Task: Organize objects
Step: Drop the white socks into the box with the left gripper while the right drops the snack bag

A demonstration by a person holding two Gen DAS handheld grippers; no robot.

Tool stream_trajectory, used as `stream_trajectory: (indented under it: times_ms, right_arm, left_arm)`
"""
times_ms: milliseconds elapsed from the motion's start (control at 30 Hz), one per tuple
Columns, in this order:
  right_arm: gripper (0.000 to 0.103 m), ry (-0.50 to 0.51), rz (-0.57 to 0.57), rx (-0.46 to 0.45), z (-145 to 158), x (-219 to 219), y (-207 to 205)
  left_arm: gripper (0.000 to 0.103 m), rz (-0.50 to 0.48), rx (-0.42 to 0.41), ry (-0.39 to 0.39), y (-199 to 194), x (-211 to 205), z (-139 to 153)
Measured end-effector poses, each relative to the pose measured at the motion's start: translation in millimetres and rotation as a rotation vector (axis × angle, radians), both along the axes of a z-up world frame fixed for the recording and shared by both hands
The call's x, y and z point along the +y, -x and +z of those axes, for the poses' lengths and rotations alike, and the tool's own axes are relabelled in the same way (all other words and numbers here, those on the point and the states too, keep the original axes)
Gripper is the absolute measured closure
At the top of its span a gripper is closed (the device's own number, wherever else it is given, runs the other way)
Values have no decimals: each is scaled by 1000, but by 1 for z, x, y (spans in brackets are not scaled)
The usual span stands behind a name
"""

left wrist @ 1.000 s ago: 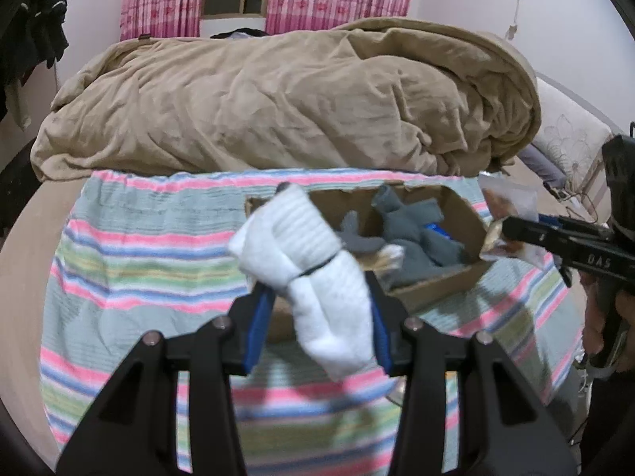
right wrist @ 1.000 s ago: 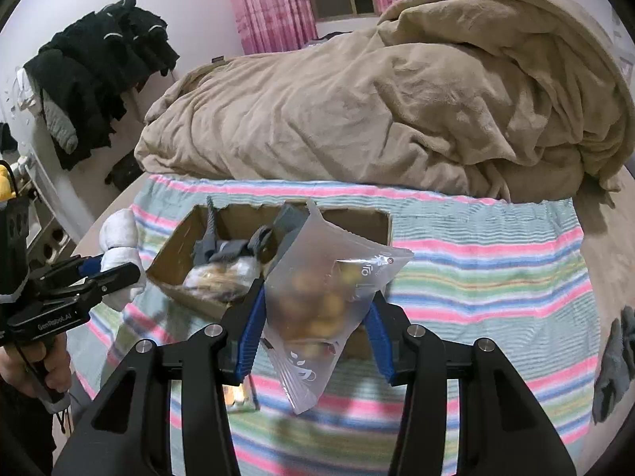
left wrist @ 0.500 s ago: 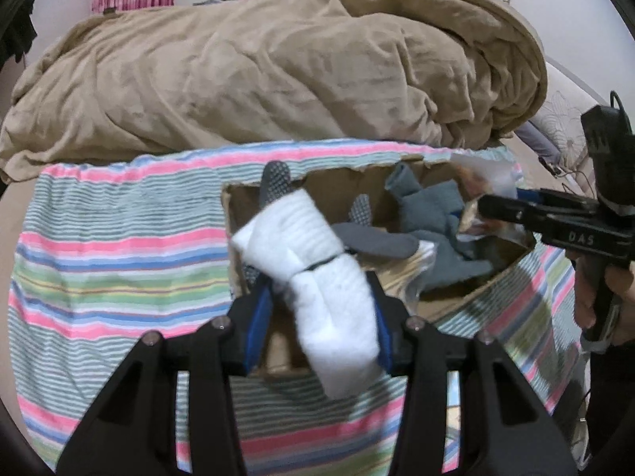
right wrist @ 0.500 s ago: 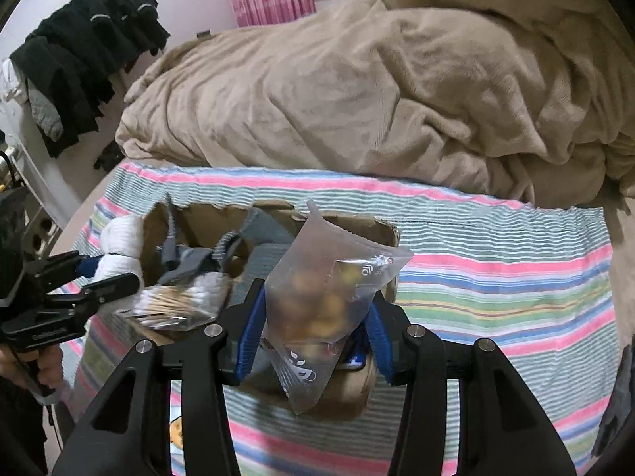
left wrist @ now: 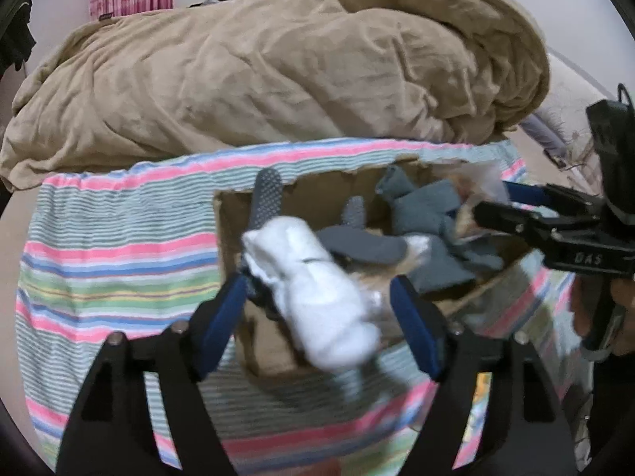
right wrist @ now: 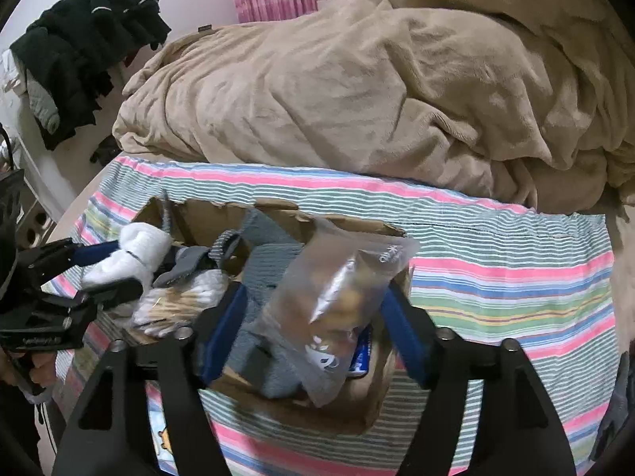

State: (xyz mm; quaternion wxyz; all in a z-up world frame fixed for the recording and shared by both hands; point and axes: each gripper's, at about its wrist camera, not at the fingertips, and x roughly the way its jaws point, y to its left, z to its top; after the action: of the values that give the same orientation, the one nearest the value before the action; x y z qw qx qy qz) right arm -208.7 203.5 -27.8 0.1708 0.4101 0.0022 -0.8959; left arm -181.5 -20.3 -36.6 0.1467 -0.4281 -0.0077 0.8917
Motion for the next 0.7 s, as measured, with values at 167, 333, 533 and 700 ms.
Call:
stream_trajectory:
  times_ms: [167,333,533,700]
  right_arm:
    - [19,-7,-10,34,13,-4,-15]
    - [19,-12,-14,55,28,-7,-35]
    - [19,1,0,78,45,-13,-65]
    - [19,5,20,69,46,-22,-89]
  left_arm:
    - [21,28,27,13,-20,0,14]
    - [20,65,55,-6,-41,-6,31]
    - [19,93,84,-30,-73,-11,46]
    - [19,129,82,-48,-93,-17,47]
